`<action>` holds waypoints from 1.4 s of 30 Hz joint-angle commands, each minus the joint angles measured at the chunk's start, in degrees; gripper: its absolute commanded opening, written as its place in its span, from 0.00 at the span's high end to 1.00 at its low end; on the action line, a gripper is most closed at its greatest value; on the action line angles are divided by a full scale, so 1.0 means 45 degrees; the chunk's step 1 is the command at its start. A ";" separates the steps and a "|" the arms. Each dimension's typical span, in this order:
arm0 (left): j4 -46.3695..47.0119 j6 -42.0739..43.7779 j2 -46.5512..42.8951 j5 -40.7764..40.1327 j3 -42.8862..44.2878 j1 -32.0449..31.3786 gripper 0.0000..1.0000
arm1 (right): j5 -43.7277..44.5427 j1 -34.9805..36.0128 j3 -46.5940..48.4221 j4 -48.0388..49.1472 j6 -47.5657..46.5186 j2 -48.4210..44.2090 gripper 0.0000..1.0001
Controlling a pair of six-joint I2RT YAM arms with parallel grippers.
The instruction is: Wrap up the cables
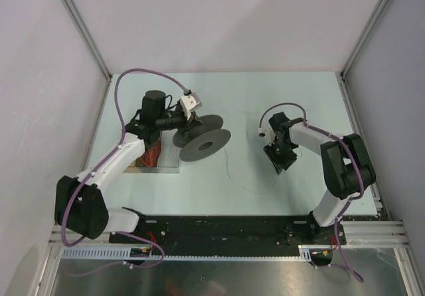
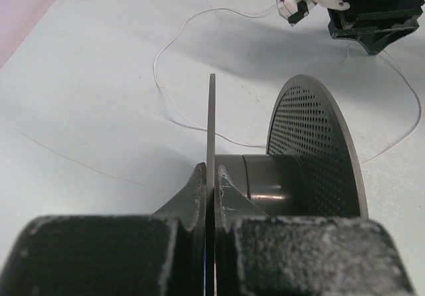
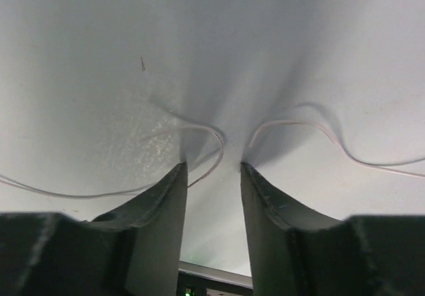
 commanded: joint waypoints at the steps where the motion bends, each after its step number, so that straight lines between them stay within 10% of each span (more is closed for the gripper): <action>1: 0.0888 0.0209 -0.0311 0.0309 0.0212 0.0107 1.00 | 0.0166 0.0583 -0.0091 0.0448 0.0067 0.0315 0.63; 6: 0.0894 -0.0233 -0.0286 0.0291 0.0255 0.0303 1.00 | -0.0302 0.0558 -0.0076 0.0615 -0.0114 0.0647 0.97; 21: 0.0690 0.0902 0.0347 0.0500 -0.0187 -0.0333 1.00 | -0.6836 -0.5966 0.2922 0.4418 -0.3772 -0.4542 1.00; 27: 0.0677 0.0988 0.0613 0.0772 -0.0151 -0.0787 0.97 | -0.7961 -0.4449 0.2976 0.5708 -0.4743 -0.5912 1.00; 34: 0.0497 0.0169 0.0056 0.1488 0.0542 -0.0443 0.58 | -0.7572 -0.1882 0.2963 0.6235 -0.5980 -0.6509 1.00; 42: 0.0474 -0.2802 0.0202 0.2770 0.3622 -0.0306 0.45 | -0.7357 0.0252 0.2940 0.6416 -0.7922 -0.6291 1.00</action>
